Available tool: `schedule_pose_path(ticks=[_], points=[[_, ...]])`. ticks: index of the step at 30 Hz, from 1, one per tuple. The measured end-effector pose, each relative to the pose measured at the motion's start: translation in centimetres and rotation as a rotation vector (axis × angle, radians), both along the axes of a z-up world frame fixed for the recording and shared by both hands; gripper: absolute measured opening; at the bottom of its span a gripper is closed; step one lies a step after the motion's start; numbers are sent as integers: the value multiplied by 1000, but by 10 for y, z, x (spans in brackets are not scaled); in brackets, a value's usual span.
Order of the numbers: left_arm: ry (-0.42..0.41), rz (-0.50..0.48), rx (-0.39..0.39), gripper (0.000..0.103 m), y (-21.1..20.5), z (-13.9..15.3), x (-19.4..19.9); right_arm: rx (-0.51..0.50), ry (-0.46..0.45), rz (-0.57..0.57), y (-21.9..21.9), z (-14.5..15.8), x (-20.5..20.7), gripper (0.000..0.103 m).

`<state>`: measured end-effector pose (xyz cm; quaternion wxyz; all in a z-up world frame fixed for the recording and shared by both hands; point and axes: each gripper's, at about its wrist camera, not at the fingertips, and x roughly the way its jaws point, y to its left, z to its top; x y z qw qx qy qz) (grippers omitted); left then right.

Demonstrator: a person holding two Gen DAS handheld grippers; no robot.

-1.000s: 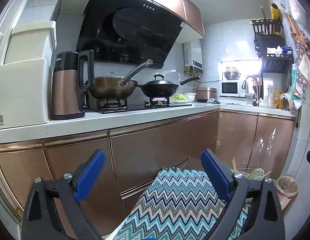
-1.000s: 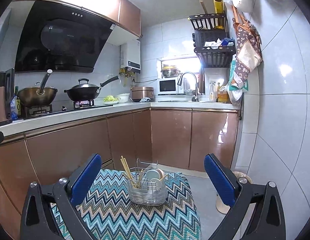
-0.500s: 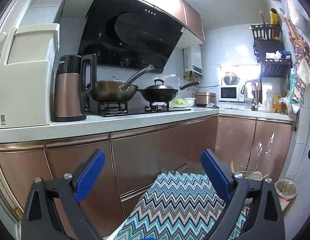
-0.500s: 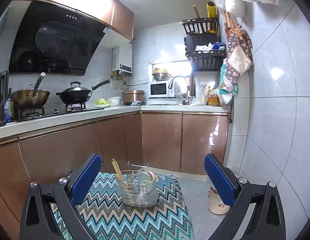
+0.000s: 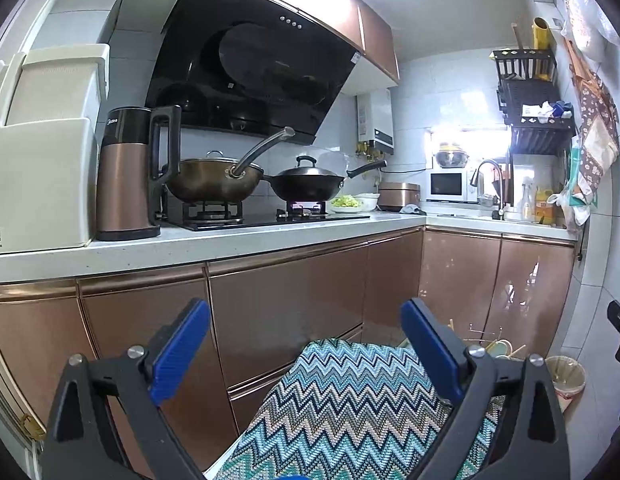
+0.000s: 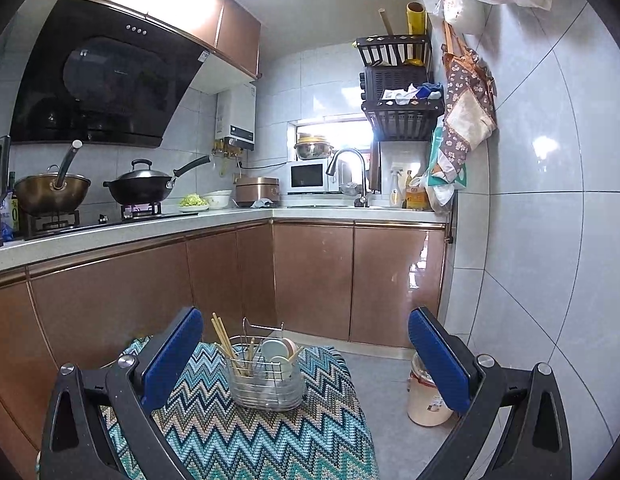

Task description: Organize utensils

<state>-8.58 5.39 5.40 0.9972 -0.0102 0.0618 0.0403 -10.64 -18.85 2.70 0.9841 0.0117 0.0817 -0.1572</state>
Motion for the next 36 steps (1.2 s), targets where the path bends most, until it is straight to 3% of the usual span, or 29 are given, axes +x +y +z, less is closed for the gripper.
schedule_pose_path(ticks=[36], points=[[-15, -17, -2, 97, 4, -6, -1, -24, 9, 1, 2, -2, 2, 103]])
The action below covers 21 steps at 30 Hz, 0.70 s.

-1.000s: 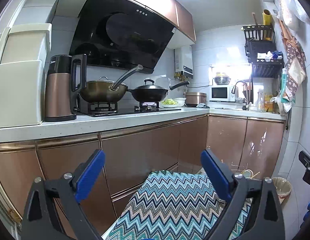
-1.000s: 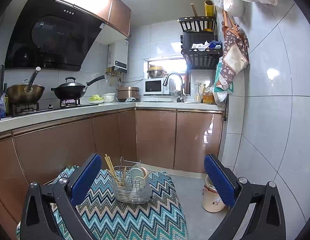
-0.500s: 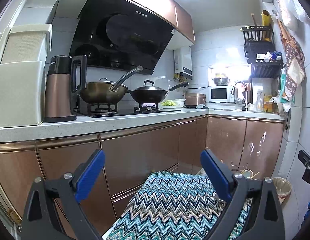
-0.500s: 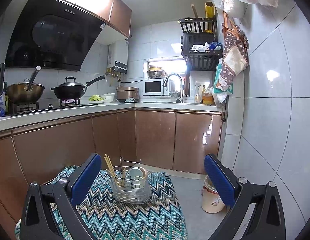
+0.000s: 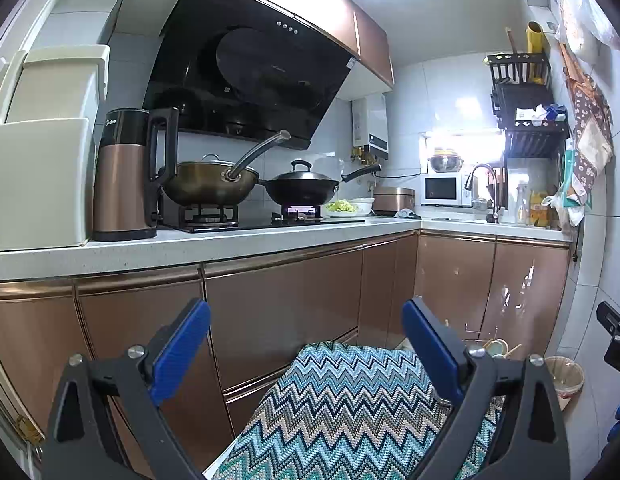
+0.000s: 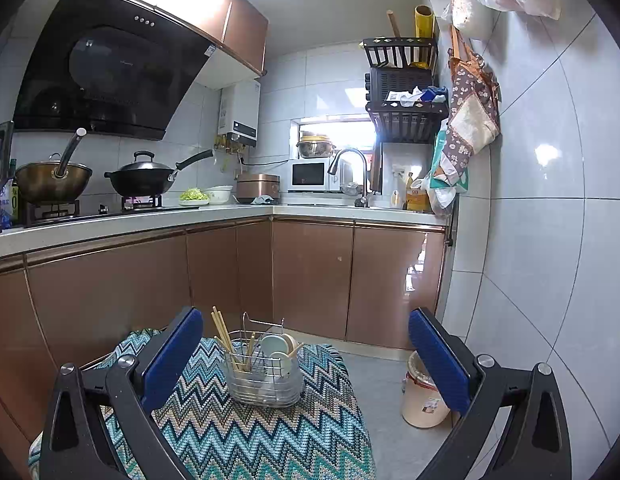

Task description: Organize utensils

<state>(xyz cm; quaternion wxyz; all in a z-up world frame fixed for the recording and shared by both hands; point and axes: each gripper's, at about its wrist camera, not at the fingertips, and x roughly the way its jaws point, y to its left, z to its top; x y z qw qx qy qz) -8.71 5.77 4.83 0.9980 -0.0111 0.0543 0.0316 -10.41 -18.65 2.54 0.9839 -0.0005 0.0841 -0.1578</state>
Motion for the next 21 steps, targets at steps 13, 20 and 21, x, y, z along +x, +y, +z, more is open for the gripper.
schedule_pose_path(ticks=[13, 20, 21], points=[[24, -2, -5, 97, 2, -4, 2, -4, 4, 6, 0, 1, 0, 103], [27, 2, 1, 97, 1, -7, 2, -4, 4, 6, 1, 0, 0, 103], [28, 2, 3, 97, 1, -7, 2, -5, 4, 6, 1, 0, 0, 103]])
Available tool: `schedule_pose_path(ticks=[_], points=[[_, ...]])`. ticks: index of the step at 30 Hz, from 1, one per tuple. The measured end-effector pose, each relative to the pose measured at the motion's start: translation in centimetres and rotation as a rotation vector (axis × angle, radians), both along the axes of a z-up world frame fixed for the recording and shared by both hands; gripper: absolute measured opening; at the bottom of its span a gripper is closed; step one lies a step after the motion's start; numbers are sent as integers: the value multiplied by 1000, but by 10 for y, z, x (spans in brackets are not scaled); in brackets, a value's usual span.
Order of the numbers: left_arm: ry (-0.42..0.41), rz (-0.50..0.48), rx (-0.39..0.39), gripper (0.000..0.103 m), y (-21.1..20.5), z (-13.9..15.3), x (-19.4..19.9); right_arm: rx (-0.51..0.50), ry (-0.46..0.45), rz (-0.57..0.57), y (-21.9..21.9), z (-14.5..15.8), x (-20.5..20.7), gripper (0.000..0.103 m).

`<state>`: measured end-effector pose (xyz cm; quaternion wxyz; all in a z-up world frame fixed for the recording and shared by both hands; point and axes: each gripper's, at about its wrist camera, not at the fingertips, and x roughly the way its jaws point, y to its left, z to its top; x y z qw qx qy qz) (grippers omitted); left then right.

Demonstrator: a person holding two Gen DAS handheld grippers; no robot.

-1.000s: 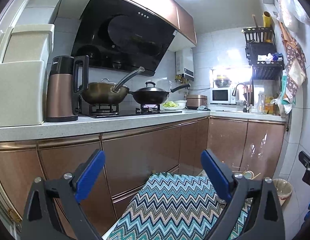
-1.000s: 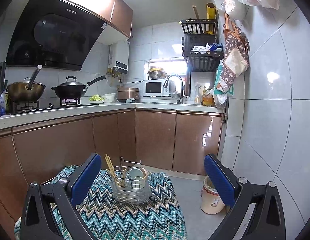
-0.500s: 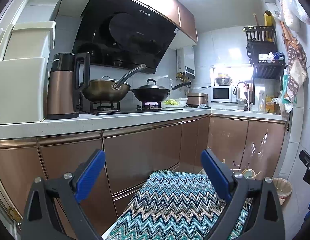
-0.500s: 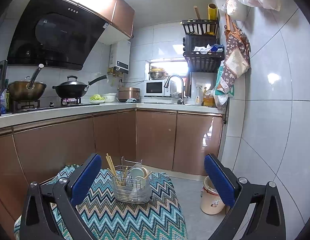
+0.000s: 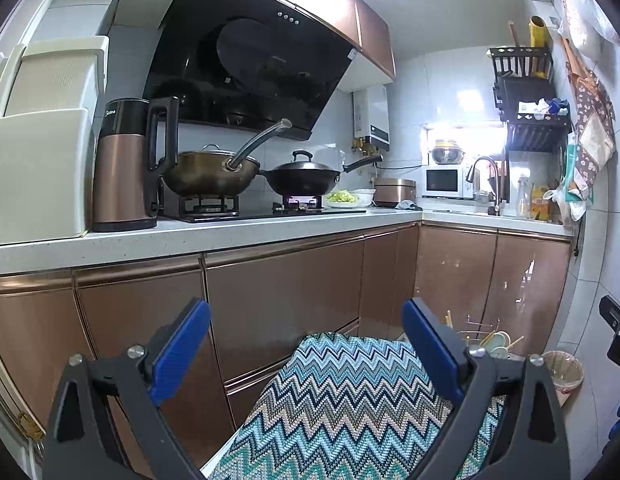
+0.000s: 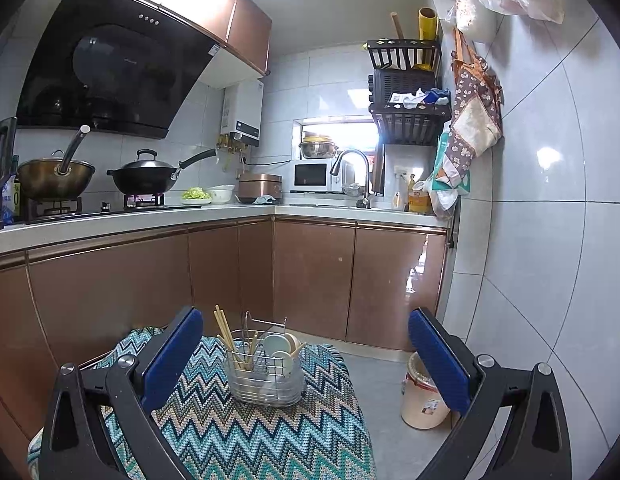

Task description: Organize utensils

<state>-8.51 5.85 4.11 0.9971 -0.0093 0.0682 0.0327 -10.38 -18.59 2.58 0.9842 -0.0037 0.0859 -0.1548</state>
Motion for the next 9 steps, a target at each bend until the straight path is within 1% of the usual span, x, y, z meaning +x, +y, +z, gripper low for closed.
schedule_pose_path(ticks=[9], points=[[-3, 7, 4, 97, 2, -1, 0, 0, -1, 2, 0, 0, 0, 103]])
